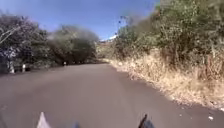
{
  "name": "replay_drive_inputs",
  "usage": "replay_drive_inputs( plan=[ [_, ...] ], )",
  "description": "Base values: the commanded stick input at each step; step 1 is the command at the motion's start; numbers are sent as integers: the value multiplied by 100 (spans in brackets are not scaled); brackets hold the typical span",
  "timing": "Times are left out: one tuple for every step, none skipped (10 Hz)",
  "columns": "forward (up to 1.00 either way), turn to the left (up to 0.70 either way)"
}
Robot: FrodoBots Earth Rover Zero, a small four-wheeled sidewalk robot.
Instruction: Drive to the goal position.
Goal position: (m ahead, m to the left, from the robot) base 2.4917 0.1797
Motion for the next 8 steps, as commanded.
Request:
replay_drive_inputs(
  plan=[
    [50,0],
    [50,0],
    [50,0],
    [50,0],
    [50,0],
    [50,0],
    [50,0],
    [50,0]
  ],
)
